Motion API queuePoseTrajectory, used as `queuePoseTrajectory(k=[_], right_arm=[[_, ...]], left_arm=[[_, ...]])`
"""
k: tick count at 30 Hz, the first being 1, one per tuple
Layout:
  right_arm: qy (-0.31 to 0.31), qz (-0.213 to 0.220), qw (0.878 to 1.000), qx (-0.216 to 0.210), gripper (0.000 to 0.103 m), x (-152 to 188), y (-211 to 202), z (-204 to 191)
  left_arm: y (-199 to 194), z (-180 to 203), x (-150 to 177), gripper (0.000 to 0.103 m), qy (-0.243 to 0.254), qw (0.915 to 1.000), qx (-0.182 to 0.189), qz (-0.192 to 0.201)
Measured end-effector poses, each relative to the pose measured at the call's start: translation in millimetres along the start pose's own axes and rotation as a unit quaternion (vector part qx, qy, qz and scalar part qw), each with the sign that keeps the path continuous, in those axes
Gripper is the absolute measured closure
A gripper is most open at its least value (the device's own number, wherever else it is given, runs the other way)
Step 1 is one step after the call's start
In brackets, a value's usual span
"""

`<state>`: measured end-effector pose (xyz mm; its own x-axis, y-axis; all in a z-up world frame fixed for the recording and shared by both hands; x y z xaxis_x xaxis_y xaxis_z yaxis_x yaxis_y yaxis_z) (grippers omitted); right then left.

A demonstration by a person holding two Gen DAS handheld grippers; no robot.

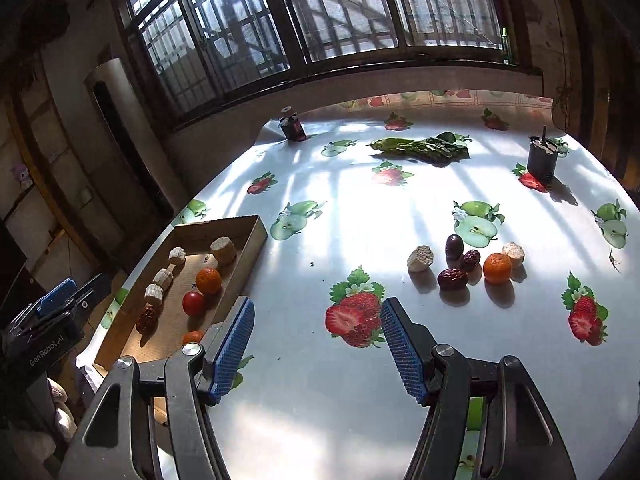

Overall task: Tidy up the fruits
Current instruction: 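Move both open tools back to the remaining food on the table, then grasp a beige cake with the left tool while the right tool grasps a tangerine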

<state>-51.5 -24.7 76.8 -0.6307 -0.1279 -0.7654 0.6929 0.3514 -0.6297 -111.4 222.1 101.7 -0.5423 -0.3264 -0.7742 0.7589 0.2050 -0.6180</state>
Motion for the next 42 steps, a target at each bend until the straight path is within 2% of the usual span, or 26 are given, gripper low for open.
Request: queuePoseTrajectory(k=[3,6,9,12,19,26,27,28,31,35,37,39,42], right_arm=[[0.027,0.004,0.998,0.059,0.033,-5.7,-15.4,59.2],[0.051,-0.002,0.994,0.091,0.033,-5.3,-21.2,104.2],[0.070,-0.020,0.992,0.104,0.033,-2.2,-11.8,135.0],[0.075,-0.046,0.992,0.095,0.033,2.2,10.8,149.7],[0.077,-0.086,0.991,0.071,0.033,4.4,76.4,149.4],[0.060,-0.094,0.991,0.069,0.034,10.4,108.4,141.4],[0.053,-0.091,0.992,0.075,0.036,10.7,108.9,140.8],[0.047,-0.089,0.992,0.082,0.046,10.7,109.1,140.5],[0.053,-0.079,0.993,0.065,0.061,10.7,106.0,140.3],[0.039,-0.079,0.994,0.071,0.063,13.1,102.2,135.2],[0.031,-0.083,0.994,0.070,0.063,14.1,101.6,133.1],[0.027,-0.085,0.994,0.070,0.063,13.4,100.2,133.0],[0.030,-0.089,0.994,0.064,0.063,13.4,100.4,134.7]], left_arm=[[10.1,25.3,13.3,0.020,0.018,0.9989,0.032,-0.028],[18.6,54.4,26.5,0.020,0.045,0.9959,0.058,-0.052],[22.8,77.5,34.2,0.020,0.060,0.9921,0.085,-0.070],[26.1,90.1,39.6,0.020,0.068,0.9904,0.093,-0.077],[47.7,100.7,40.8,0.020,0.059,0.9891,0.091,-0.101],[85.8,136.0,21.8,0.020,0.025,0.9812,0.139,-0.131],[92.1,143.7,20.3,0.020,0.021,0.9788,0.152,-0.136],[99.3,152.1,19.5,0.020,0.016,0.9759,0.166,-0.141],[124.4,178.3,21.9,0.020,0.003,0.9636,0.209,-0.167],[161.0,204.7,31.3,0.022,-0.017,0.9534,0.224,-0.201],[175.6,210.4,36.6,0.037,-0.024,0.9475,0.230,-0.221],[186.8,214.2,42.8,0.047,-0.031,0.9404,0.237,-0.242],[187.2,221.3,43.0,0.048,-0.014,0.9427,0.244,-0.228]])
Point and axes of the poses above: each gripper's, at about its wrist camera, not at the fingertips, and y roughly the way its jaws point, z to its right, x to its underside, the point moved 4 cm from there along y, roughly the way its jaws point, and after that the axes turned 9 degrees about -y, right-handed, at the moved point
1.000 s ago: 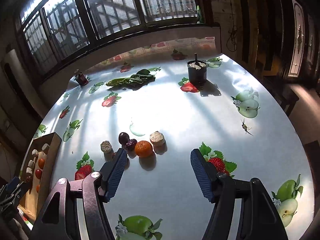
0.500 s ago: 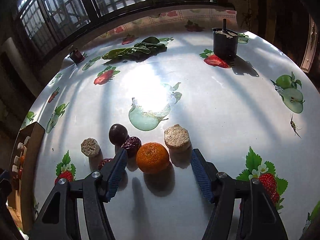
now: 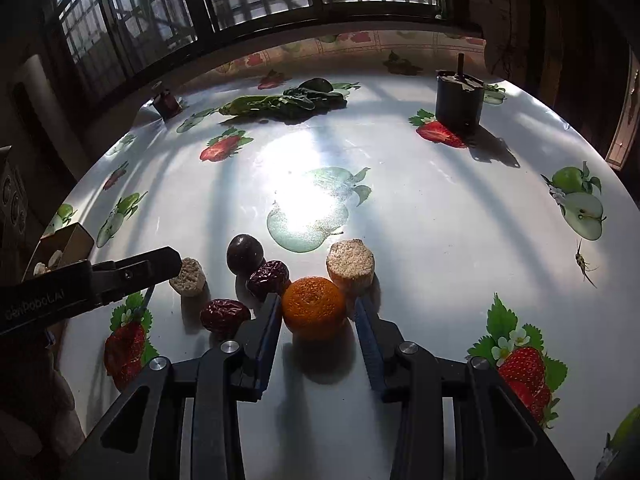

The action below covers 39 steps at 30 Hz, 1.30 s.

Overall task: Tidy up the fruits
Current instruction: 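Grasp a beige cake with the left tool while the right tool grasps a tangerine, then carry the cake and tangerine into the cardboard box with both tools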

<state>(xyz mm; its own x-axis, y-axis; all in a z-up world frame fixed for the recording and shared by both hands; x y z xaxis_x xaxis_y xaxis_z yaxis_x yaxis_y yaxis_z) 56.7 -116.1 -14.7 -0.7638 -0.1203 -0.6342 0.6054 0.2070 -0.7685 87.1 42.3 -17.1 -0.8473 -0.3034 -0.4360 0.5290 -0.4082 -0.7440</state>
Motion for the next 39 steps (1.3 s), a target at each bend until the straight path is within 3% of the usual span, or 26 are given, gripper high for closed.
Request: queuePoseTrajectory(k=[6,9,15,25,29,33,39], right_arm=[[-0.011,-0.009,1.000,-0.001,0.062,2.9,4.1,-5.5],[-0.031,-0.012,0.999,0.013,0.062,4.7,4.4,-11.5],[-0.048,-0.010,0.998,0.029,0.062,6.5,5.0,-15.8],[-0.030,0.008,0.999,0.018,0.062,3.1,6.8,-10.1],[-0.022,0.010,1.000,0.020,0.068,2.4,5.1,-8.5],[-0.016,0.024,0.999,0.025,0.068,0.3,-2.3,-6.7],[-0.023,0.052,0.998,0.028,0.068,-3.6,-15.3,-11.6]], left_arm=[[2.7,12.2,9.4,0.049,0.079,0.9965,-0.024,0.009],[4.7,14.6,12.4,0.078,0.098,0.9948,-0.028,-0.001],[3.6,12.2,12.6,0.077,0.098,0.9947,-0.031,0.007],[2.3,12.8,14.7,0.079,0.104,0.9940,-0.032,0.011],[-3.7,12.1,14.6,0.079,0.100,0.9942,-0.033,0.021],[-26.3,13.8,14.2,0.079,0.097,0.9941,-0.029,0.040],[-96.0,3.1,22.8,0.079,0.093,0.9922,-0.024,0.081]])
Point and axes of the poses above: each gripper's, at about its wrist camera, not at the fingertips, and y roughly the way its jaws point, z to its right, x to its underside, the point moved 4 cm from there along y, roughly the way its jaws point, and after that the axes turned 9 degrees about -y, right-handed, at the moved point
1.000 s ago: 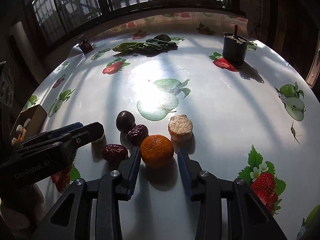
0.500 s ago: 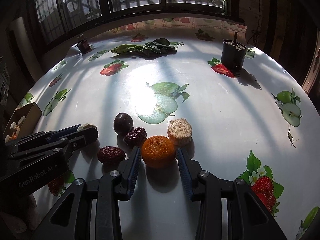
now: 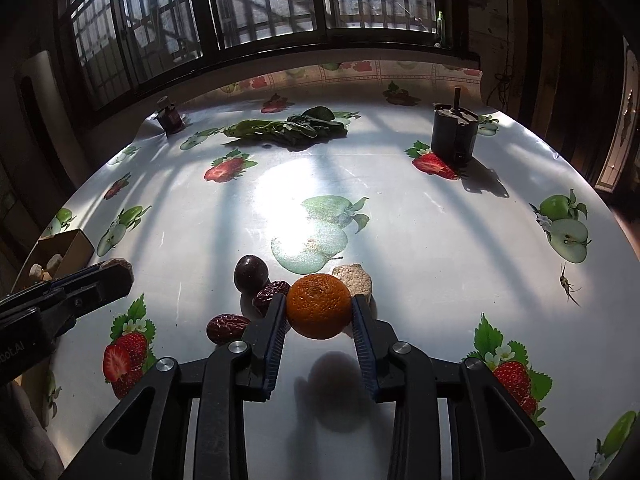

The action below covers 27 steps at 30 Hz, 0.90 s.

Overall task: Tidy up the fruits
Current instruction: 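Carry the cake and tangerine into the cardboard box with both tools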

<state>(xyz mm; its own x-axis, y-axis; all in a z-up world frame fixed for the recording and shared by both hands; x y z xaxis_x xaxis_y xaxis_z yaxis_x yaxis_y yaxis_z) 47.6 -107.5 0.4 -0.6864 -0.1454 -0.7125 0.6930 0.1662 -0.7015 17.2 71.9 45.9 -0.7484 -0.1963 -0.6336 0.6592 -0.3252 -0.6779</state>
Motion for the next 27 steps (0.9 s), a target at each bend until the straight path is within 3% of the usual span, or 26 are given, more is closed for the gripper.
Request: queuePoseTrajectory(k=[3,5,10,14,17,21,27], right_arm=[[-0.004,0.009,1.000,0.001,0.068,-1.6,-6.6,-7.6],[-0.012,0.019,1.000,0.004,0.068,-5.6,-18.0,-18.2],[-0.041,0.053,0.995,-0.076,0.068,-24.2,-69.5,-78.7],[-0.085,0.048,0.984,-0.147,0.068,-29.4,-86.1,-151.0],[-0.122,0.028,0.974,-0.191,0.068,-17.3,-81.8,-210.3],[-0.172,-0.003,0.959,-0.227,0.068,9.2,-69.9,-278.8],[-0.226,-0.041,0.943,-0.242,0.067,35.2,-54.9,-333.3]], left_arm=[[-37.5,-37.2,2.7,0.079,-0.030,0.9994,-0.019,0.006],[-65.6,-70.2,4.4,0.079,-0.047,0.9975,-0.049,0.017],[-128.6,-166.3,17.2,0.079,-0.102,0.9830,-0.144,0.050],[-147.4,-220.4,35.4,0.078,-0.142,0.9716,-0.184,0.048],[-145.2,-239.5,48.6,0.078,-0.146,0.9680,-0.201,0.031],[-139.1,-246.8,63.4,0.078,-0.137,0.9699,-0.202,0.007],[-130.5,-258.1,73.4,0.078,-0.143,0.9689,-0.202,-0.010]])
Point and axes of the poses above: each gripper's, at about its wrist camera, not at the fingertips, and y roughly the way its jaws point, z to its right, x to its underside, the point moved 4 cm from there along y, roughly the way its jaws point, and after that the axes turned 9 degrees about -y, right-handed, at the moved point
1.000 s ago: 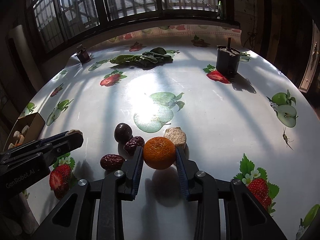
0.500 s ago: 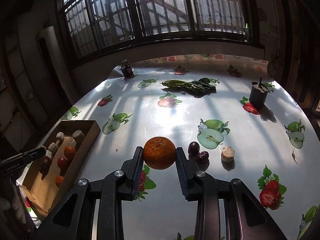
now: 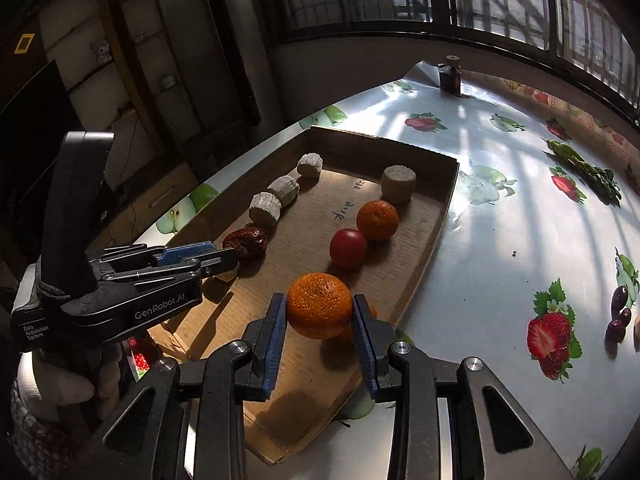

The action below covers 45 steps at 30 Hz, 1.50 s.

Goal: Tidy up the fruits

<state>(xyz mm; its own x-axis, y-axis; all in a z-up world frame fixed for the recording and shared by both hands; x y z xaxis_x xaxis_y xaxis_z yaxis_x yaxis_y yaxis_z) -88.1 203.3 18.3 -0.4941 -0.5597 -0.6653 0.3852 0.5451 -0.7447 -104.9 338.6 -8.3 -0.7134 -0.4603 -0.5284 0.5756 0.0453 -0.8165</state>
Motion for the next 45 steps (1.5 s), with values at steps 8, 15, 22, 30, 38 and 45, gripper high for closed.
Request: queuePoseTrajectory(k=[8,15,22,30,38,45], right_arm=[[-0.023,-0.041,0.999,0.009,0.067,2.8,36.5,-15.2],[-0.008,-0.034,0.999,0.013,0.064,-0.4,39.0,-13.2],[0.029,0.028,0.999,0.028,0.041,0.3,-10.7,-1.3],[0.087,0.066,0.992,0.071,0.034,20.4,-51.9,19.2],[0.104,0.056,0.990,0.076,0.034,33.6,-54.4,23.7],[0.114,0.055,0.989,0.076,0.032,39.2,-55.2,28.2]], left_arm=[[-3.7,-4.8,-0.3,0.078,-0.025,0.9995,0.015,0.011],[-27.3,-5.0,-7.1,0.059,-0.024,0.9986,0.001,0.047],[-58.5,-2.2,-14.1,0.037,-0.027,0.9947,-0.014,0.098],[-82.0,19.6,-13.4,0.017,-0.003,0.9869,-0.059,0.150],[-90.7,36.8,-6.8,0.017,0.013,0.9852,-0.067,0.157],[-91.3,41.9,-4.7,0.017,0.014,0.9857,-0.066,0.154]])
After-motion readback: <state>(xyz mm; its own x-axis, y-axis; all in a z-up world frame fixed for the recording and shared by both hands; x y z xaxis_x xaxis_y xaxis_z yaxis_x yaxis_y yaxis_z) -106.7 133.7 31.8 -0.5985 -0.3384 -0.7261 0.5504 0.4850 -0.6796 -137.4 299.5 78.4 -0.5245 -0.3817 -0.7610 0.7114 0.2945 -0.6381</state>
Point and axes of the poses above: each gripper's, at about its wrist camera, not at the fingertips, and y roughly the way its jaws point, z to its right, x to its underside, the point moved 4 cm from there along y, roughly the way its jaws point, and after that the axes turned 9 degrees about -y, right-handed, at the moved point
